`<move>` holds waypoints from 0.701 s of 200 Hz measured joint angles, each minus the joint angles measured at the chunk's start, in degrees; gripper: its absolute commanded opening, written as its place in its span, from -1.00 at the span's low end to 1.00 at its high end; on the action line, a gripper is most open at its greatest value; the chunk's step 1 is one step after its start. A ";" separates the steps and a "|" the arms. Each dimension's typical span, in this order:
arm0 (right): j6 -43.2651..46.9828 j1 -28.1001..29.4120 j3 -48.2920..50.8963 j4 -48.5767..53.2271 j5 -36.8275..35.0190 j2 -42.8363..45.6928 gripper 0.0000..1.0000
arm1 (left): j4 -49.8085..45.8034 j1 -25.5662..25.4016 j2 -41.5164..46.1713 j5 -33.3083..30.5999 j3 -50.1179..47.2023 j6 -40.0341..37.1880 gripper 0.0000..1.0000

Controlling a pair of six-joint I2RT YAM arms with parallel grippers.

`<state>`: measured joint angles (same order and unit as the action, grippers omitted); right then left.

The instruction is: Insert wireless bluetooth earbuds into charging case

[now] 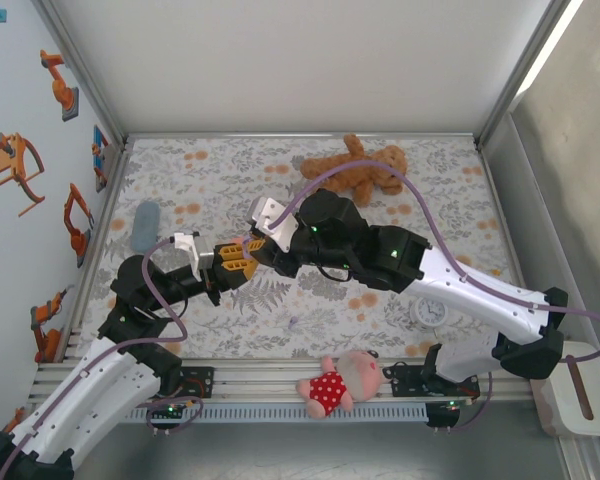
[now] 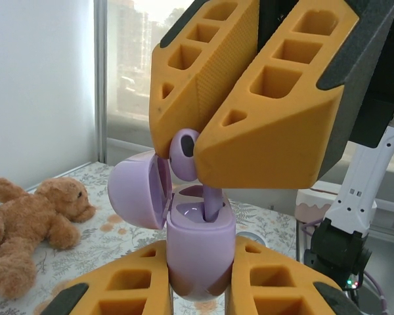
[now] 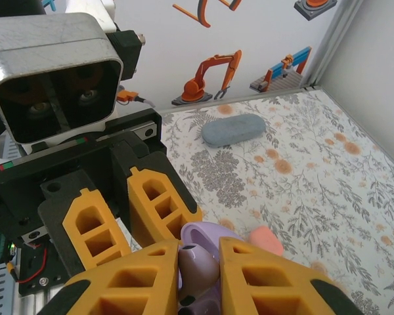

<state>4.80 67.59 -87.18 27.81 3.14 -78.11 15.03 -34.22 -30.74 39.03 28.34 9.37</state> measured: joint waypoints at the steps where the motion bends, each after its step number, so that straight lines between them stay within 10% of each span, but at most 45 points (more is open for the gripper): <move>1: 0.00 0.00 0.00 0.00 0.07 0.00 -0.60 | 0.00 0.00 0.00 0.00 0.00 0.00 -0.97; 140: -1.36 0.15 -1.84 1.73 -1.03 -0.09 -0.13 | 0.04 -0.31 0.09 -0.17 0.00 -0.02 -0.98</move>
<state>3.44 67.75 -89.01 29.54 2.11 -78.19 15.07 -34.52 -30.65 38.85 28.34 9.34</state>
